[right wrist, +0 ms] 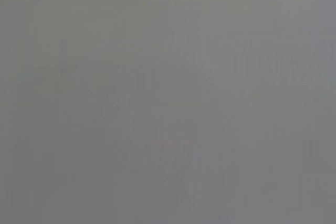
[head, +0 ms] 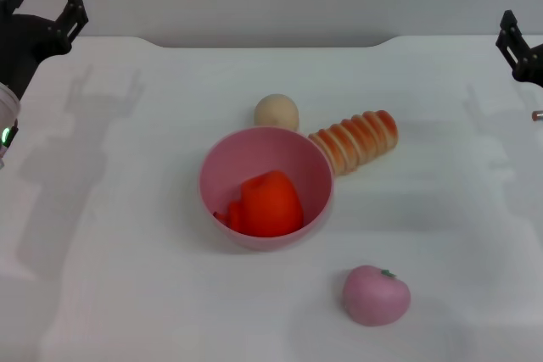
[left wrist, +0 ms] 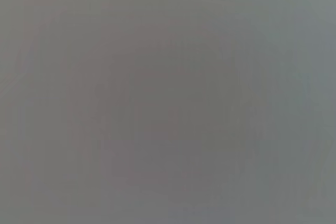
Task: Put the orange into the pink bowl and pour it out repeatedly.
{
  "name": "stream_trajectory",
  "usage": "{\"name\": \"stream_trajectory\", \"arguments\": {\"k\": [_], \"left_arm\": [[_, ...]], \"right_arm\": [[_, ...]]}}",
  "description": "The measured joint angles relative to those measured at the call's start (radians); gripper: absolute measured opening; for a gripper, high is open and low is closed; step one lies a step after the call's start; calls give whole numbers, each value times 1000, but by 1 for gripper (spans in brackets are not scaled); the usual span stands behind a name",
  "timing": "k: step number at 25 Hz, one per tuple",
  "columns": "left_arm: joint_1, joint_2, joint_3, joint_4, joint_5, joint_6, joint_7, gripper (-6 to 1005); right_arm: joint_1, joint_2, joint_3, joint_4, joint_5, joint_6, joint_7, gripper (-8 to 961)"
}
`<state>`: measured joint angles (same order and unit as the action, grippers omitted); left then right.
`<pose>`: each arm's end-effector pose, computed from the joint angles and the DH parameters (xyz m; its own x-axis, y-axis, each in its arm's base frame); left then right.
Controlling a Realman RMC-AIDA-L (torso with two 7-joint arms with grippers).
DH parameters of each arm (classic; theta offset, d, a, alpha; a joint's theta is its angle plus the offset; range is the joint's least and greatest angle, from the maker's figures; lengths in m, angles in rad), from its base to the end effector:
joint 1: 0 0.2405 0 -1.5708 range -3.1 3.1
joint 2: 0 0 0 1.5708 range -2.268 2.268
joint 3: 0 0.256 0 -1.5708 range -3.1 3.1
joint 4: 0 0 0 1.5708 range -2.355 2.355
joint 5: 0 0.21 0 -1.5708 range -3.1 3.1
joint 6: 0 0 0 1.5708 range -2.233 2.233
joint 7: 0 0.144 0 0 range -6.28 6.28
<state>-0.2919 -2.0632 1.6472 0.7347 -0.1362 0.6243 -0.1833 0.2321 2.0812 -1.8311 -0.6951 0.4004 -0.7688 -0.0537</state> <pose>-0.2881 0.3800 0.0224 0.7278 -0.0053 0.6858 0.6787 -0.1380 -0.7213 0.2937 0.3494 -0.0014 0.7586 0.0399 -0.6503 -0.6439 -0.1059 -0.7577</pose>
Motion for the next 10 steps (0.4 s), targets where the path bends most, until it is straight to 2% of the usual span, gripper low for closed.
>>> {"name": "stream_trajectory", "arguments": {"k": [10], "left_arm": [[11,-4,20,-4,-2,39,0,821]], "right_arm": [[-14,2,-14,14,0,-41,5,755]]}}
